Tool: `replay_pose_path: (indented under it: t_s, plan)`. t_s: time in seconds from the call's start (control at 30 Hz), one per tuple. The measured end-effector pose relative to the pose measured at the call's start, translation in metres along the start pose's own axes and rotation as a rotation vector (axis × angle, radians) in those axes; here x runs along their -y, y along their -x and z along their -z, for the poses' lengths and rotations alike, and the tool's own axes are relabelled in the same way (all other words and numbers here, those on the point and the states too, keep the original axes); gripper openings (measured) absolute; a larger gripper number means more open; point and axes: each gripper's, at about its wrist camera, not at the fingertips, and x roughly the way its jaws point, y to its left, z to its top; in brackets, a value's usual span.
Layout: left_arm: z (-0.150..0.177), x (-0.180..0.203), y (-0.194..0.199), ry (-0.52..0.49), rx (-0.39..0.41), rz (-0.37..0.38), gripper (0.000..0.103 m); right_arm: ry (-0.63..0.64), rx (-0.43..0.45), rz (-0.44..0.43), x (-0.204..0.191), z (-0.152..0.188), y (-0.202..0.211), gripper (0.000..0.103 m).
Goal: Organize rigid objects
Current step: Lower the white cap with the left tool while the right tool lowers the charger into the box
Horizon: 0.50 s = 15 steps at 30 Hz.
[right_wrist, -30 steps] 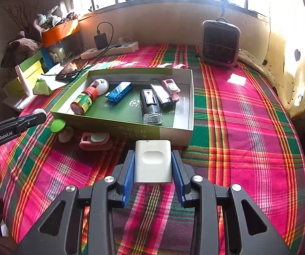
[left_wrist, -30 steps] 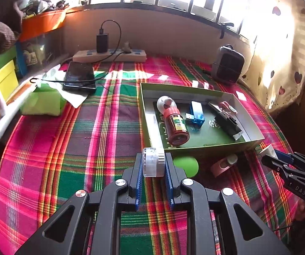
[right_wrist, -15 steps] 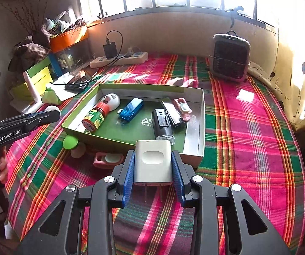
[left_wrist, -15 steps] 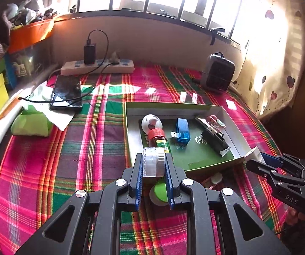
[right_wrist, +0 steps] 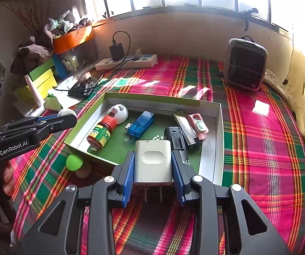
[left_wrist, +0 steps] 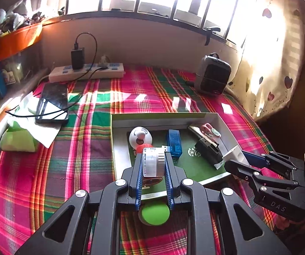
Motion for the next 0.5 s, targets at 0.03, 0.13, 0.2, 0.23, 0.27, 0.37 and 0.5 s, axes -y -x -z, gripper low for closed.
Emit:
replay_pose_path:
  t_s: [0.03,0.13,0.2,0.23,0.27,0.37,0.5]
  plan:
    - [-0.002,0.001,-0.001,-0.001,0.0,0.004,0.018,-0.001,-0.002,-0.003,0.0,-0.002,-0.002,0.035]
    - [-0.007,0.003,-0.007,-0.006,-0.005,0.016,0.018,0.004,-0.007,-0.005,-0.001,-0.006,-0.007,0.035]
    - [-0.011,0.004,-0.011,-0.006,-0.01,0.024,0.018,0.002,-0.015,-0.01,-0.001,-0.008,-0.012,0.035]
    - [-0.012,0.005,-0.013,-0.007,-0.013,0.029,0.018,-0.001,-0.02,-0.013,-0.001,-0.009,-0.014,0.035]
    - [-0.014,0.005,-0.015,-0.008,-0.015,0.033,0.018,-0.004,-0.023,-0.016,-0.001,-0.01,-0.017,0.035]
    - [-0.02,0.008,-0.023,-0.011,-0.023,0.042,0.018,-0.007,-0.031,-0.025,-0.001,-0.012,-0.025,0.035]
    - [-0.028,0.01,-0.034,-0.009,-0.036,0.059,0.018,0.003,-0.047,-0.038,-0.003,-0.014,-0.034,0.035]
